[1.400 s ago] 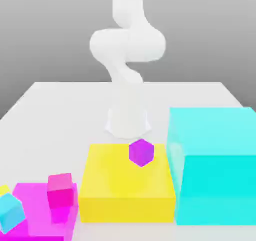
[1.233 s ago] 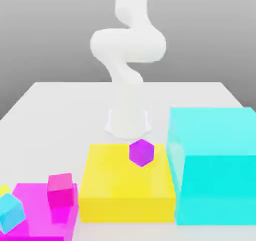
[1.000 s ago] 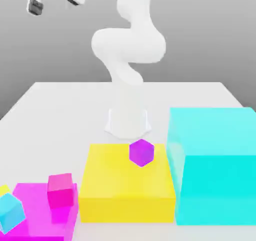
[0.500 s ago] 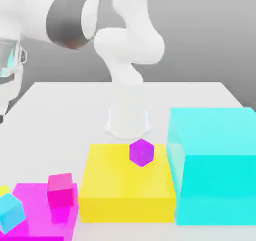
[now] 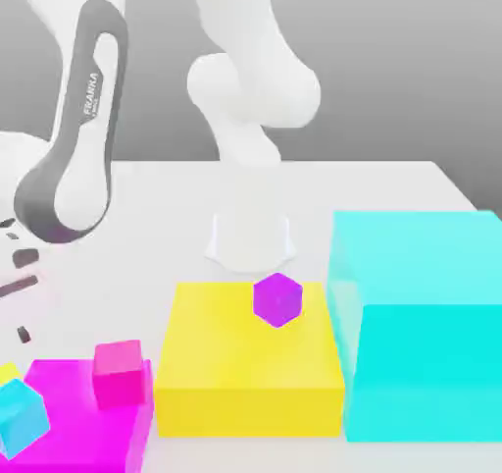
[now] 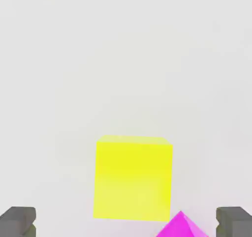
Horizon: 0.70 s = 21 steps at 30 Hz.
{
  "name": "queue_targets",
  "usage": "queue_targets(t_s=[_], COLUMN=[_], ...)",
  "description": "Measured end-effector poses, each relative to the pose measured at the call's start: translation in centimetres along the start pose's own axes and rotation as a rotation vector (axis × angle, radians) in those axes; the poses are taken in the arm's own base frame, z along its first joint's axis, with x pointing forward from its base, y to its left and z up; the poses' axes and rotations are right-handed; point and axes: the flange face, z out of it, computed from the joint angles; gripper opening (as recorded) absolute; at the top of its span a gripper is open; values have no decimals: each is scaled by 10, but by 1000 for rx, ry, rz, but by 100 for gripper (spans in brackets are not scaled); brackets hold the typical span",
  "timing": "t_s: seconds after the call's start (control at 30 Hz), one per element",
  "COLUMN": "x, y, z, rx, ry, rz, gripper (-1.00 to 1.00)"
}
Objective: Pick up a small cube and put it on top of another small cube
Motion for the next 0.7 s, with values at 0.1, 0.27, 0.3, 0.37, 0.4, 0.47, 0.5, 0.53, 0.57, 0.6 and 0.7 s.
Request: queue_targets(t_s=[0.1,0.27,0.3,0.37,0.4,0.47,0.5,0.53,0.57,0.6,0.7], x=[1,1,1,1,1,-4,-16,-29,-43,-56,-91], y=[0,0,0,-1,-1,3,9,16,24,34,68], z=[25,31,27,6,-6,-33,-47,-62,-77,-92,-141], rx=[-1,1,0,0,0,0,-2,-2,-3,-3,-2], ry=[2,0,0,0,0,0,-1,-2,-3,-4,-1], rz=[4,4,5,6,6,1,-8,-17,-28,-39,-73], gripper=[-100,-100,-100,-100,-100,-100,-100,-100,-100,-100,-100])
